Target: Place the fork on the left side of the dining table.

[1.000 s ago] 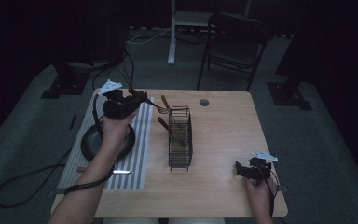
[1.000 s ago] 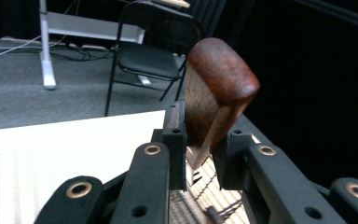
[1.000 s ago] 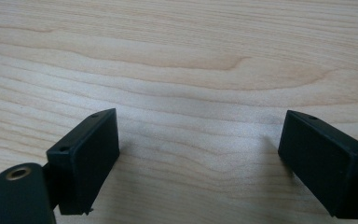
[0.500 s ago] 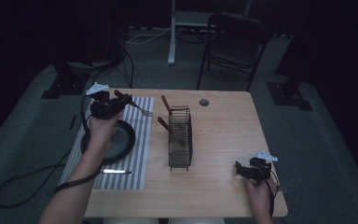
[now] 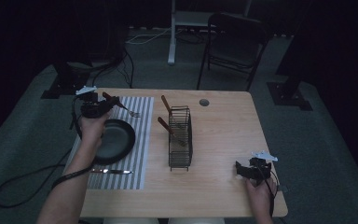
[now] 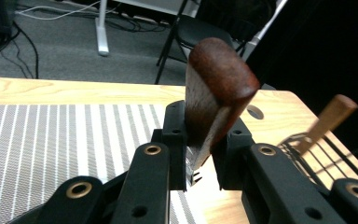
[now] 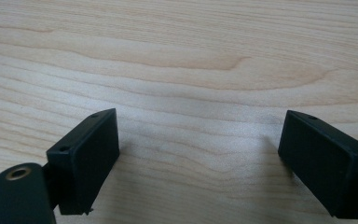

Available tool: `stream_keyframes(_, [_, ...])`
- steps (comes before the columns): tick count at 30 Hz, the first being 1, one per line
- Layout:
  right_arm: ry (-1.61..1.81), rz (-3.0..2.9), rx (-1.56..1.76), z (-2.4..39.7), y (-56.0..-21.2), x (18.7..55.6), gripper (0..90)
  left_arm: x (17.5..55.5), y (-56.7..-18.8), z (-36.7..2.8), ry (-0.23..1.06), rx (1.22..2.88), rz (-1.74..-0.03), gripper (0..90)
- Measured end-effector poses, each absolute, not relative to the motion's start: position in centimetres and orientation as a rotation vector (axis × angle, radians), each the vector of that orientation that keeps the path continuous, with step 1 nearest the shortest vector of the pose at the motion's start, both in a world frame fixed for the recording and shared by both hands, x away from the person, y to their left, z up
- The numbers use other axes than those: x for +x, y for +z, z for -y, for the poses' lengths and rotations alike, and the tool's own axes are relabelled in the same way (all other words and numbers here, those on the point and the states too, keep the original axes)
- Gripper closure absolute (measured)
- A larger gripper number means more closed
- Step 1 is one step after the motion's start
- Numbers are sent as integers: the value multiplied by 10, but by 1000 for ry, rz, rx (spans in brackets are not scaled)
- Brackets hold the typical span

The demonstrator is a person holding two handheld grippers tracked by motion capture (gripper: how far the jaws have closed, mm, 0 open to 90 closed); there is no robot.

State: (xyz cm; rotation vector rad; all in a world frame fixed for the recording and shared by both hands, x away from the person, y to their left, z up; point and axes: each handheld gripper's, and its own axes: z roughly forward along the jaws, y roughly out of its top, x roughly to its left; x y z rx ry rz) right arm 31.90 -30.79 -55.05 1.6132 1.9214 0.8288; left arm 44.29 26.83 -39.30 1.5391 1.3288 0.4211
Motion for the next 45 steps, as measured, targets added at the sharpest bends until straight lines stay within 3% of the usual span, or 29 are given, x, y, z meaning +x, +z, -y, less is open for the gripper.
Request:
stream_keyframes(14, [829,-1921,1612,308,-551,319,119,473,-415,-278,433,1537,-1417,770])
stream_keyframes(37, [829,-1921,1613,308,-551,319,120,510,-448,-288,375,1627,-1418,770])
stream_keyframes(45, [829,-1921,1613,308,-551,319,119,512,-457,-302,304,1533,-1463,767])
